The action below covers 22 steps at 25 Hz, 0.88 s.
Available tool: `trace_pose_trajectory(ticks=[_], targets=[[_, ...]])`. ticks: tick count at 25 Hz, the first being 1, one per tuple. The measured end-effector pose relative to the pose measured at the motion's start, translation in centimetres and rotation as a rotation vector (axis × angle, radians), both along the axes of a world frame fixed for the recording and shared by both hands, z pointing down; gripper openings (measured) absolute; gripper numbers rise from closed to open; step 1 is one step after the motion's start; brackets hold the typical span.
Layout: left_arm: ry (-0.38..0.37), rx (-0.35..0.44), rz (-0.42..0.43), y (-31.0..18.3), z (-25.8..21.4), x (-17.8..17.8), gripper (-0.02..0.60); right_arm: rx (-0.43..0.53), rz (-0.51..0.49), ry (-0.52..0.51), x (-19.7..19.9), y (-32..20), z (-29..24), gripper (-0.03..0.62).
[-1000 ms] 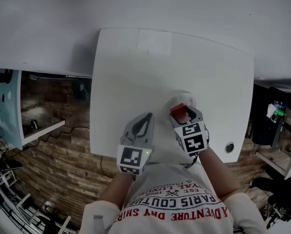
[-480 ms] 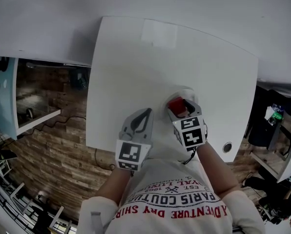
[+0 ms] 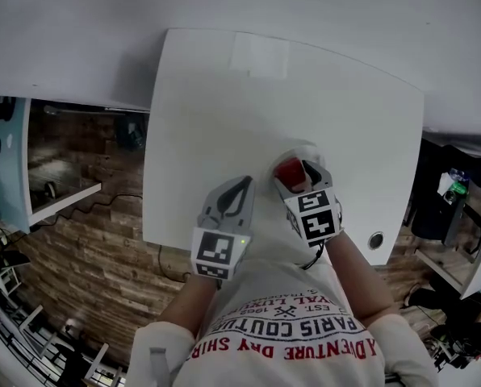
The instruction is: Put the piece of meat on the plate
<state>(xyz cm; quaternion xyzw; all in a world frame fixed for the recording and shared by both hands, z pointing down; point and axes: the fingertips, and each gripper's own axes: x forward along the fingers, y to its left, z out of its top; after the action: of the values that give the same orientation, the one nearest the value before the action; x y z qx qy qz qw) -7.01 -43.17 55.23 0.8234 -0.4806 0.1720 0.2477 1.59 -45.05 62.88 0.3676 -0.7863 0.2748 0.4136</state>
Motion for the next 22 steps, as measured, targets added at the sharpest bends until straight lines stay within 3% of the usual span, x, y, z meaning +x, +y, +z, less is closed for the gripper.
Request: trace_pose_trajectory(ticks=[6,8,11,12,22], targets=[[0.005,0.030,0.012,-0.1,-1.4,-0.2,0.006,0.099,0.032,-0.024,0.3,-0.6,-3.6,0.292],[0.015,0.034,0.013,0.0,-1.9,-0.1,0.006,0.142,0.066,-0.030,0.8,-0.4,-4.8,0.221],[0.033,0.046,0.034,0.4,-3.0,0.5,0.006,0.210,0.155,-0.037,2.0,-0.1,-6.8,0.063],[0.039,0.051,0.043,0.7,-3.5,0.8,0.006,0.226,0.171,-0.040,2.3,0.2,-7.3,0.046],[0.072,0.183,0.144,2.7,-9.0,1.9,0.006,0.493,0.311,-0.152,3.4,2.4,-15.7,0.012]])
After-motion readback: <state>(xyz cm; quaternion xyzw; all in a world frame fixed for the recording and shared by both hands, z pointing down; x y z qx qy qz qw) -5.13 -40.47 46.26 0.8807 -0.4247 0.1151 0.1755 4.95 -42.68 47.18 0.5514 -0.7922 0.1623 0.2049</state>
